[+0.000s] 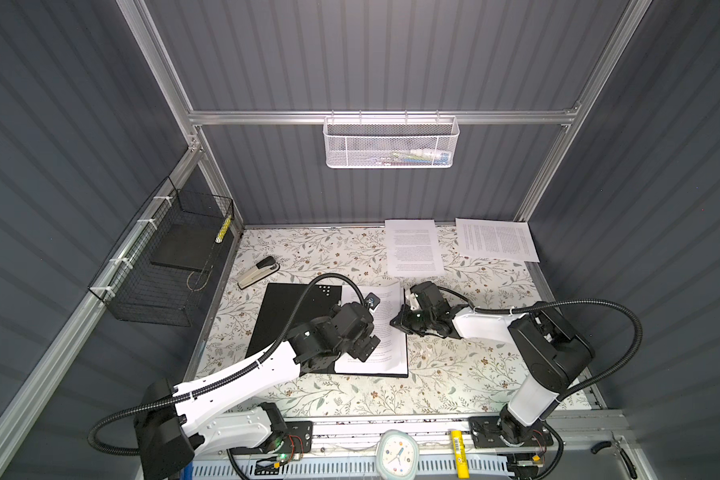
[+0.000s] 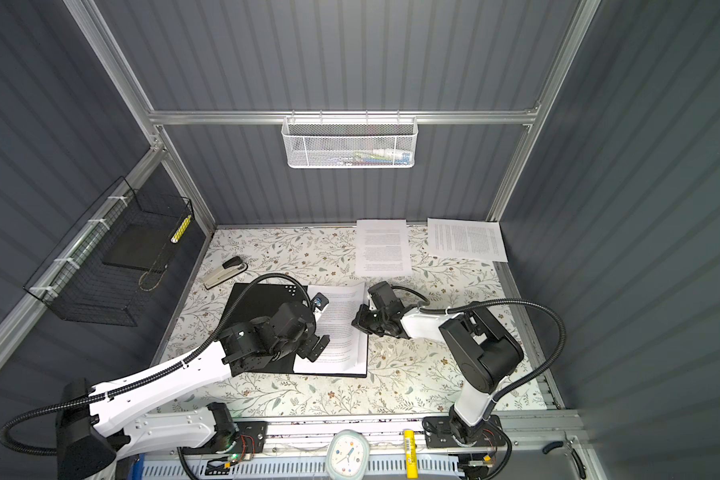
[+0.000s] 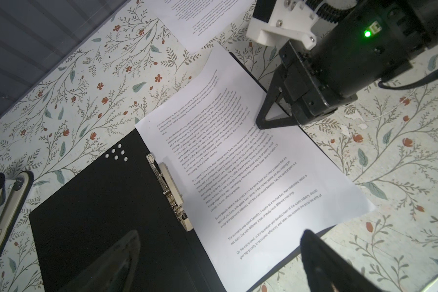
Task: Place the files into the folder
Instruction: 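Lay the printed sheet onto the folder stack with the right gripper, then release the sheet and move the right gripper to the far loose sheets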
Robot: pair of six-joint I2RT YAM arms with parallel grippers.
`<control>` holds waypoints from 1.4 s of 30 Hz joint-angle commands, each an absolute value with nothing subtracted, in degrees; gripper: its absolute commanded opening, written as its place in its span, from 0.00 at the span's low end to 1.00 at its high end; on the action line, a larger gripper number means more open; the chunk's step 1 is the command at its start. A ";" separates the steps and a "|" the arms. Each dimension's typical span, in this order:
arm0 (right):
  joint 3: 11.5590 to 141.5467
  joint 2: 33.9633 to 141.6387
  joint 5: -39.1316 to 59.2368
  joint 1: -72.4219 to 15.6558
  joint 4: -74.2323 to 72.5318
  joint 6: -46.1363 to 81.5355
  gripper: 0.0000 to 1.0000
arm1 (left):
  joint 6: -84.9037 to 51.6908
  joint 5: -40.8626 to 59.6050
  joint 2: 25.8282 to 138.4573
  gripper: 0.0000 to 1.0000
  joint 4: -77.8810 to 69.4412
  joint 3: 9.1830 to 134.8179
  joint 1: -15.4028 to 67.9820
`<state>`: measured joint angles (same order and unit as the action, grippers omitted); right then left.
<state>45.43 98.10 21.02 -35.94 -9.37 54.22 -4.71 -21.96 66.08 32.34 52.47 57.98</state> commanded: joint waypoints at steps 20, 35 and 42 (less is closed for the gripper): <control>44.89 94.92 17.74 -36.92 -7.66 54.32 0.58 | -4.83 -20.40 67.32 1.00 33.85 54.53 57.79; 52.31 88.40 4.53 -30.13 13.13 45.53 0.99 | -4.92 -20.23 66.74 1.00 33.85 54.49 57.81; 68.94 101.12 9.44 -19.69 14.67 40.53 0.99 | -4.91 -19.63 67.31 1.00 33.96 54.49 57.83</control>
<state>63.96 96.53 8.56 -22.31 12.01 44.25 -4.71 -20.73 67.02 32.60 52.66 57.98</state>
